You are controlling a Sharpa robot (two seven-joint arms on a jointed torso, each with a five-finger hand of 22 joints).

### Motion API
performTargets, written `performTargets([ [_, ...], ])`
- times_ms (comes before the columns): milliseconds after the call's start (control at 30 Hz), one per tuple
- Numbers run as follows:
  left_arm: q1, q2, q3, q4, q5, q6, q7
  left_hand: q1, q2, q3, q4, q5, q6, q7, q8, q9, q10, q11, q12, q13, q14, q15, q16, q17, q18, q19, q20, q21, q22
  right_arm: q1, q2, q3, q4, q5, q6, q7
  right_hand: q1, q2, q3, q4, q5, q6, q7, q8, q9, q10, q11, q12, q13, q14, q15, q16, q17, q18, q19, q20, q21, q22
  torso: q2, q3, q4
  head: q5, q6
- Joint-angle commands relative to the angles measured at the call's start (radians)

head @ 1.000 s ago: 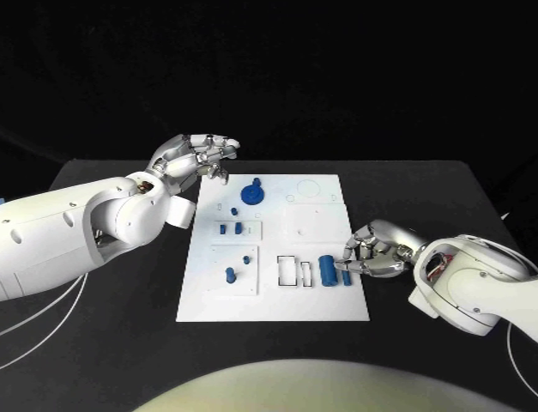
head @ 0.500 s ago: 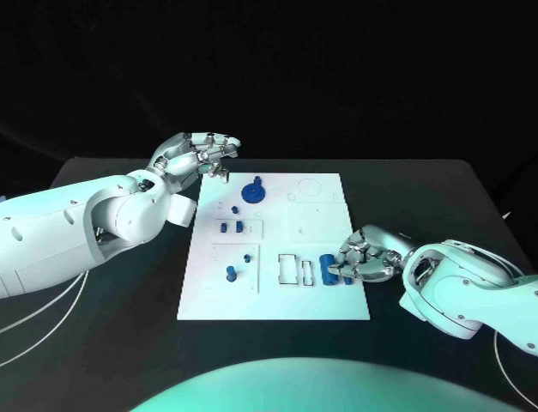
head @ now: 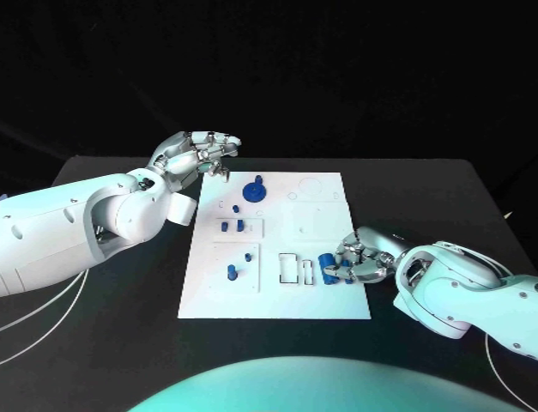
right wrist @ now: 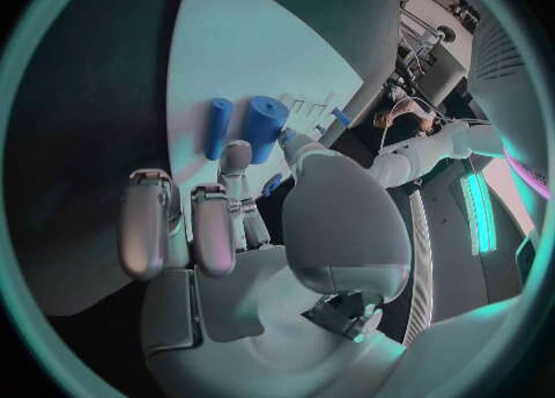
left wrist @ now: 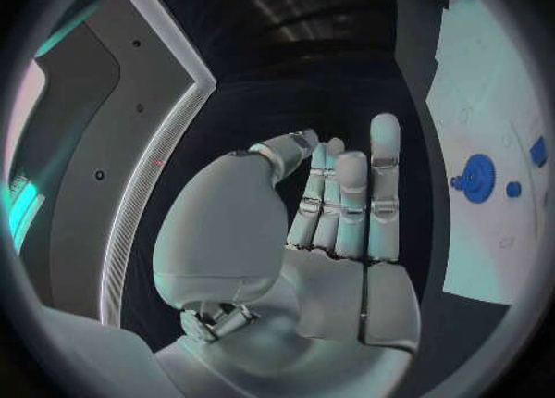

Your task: Assemble the parts on the task board

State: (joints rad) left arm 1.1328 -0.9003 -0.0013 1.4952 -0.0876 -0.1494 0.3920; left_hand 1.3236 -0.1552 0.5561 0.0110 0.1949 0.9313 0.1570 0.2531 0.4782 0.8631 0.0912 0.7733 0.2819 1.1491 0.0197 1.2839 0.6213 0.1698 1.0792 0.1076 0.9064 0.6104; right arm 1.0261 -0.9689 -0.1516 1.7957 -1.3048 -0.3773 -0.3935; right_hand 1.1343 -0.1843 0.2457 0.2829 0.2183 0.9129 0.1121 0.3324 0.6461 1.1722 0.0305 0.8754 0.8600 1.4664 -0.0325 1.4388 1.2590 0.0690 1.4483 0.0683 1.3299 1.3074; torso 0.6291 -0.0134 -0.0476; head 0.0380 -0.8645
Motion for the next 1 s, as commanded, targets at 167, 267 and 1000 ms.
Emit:
performTargets([
  [167,0.0,-0.001,0.001,0.004,-0.007,0.014,0.0,-0.007,0.002,-0.002,0.003,0.003,-0.008,0.001,-0.001,0.001,-0.009,0.0,-0.004,-0.001,-0.004,0.001,0.004,0.0,0.014,-0.001,0.006,-0.004,0.002,-0.009,0.019,0.0,-0.017,-0.048,0.024,-0.028,0.001,0.01,-0.004,0.005,0.0,-0.003,-0.003,0.007,0.001,0.008,0.001,0.01,0.005,0.048,-0.007,0.006,0.004,-0.011,0.005,0.0,0.006,0.119,0.0,-0.0004,0.0008,0.003,-0.002],
  [267,0.0,-0.002,0.001,0.005,-0.007,0.015,-0.002,-0.009,0.002,-0.003,0.004,0.002,-0.008,0.001,-0.001,0.002,-0.01,0.0,-0.004,-0.001,-0.005,0.001,0.004,0.0,0.014,-0.002,0.006,-0.004,0.002,-0.012,0.031,0.0,-0.023,-0.067,0.038,-0.043,-0.001,0.011,-0.009,0.007,-0.004,-0.002,-0.003,0.008,0.003,0.013,0.0,0.018,0.014,0.05,-0.007,0.01,0.013,-0.013,0.009,0.0,0.013,0.123,-0.001,-0.0003,0.0001,0.002,-0.002],
  [1000,0.0,-0.005,0.001,0.006,-0.008,0.016,-0.003,-0.011,0.003,-0.003,0.006,0.002,-0.008,0.001,-0.001,0.003,-0.01,0.0,-0.004,-0.001,-0.005,0.002,0.005,0.001,0.014,-0.002,0.007,-0.004,0.002,-0.018,0.039,0.0,0.008,-0.124,-0.021,-0.073,0.145,0.082,0.048,-0.017,-0.026,0.031,-0.022,0.024,0.03,0.107,-0.017,0.184,0.209,0.06,-0.02,0.038,0.068,-0.024,0.033,-0.011,0.064,0.162,-0.002,-0.0003,-0.0005,0.0,-0.001],
])
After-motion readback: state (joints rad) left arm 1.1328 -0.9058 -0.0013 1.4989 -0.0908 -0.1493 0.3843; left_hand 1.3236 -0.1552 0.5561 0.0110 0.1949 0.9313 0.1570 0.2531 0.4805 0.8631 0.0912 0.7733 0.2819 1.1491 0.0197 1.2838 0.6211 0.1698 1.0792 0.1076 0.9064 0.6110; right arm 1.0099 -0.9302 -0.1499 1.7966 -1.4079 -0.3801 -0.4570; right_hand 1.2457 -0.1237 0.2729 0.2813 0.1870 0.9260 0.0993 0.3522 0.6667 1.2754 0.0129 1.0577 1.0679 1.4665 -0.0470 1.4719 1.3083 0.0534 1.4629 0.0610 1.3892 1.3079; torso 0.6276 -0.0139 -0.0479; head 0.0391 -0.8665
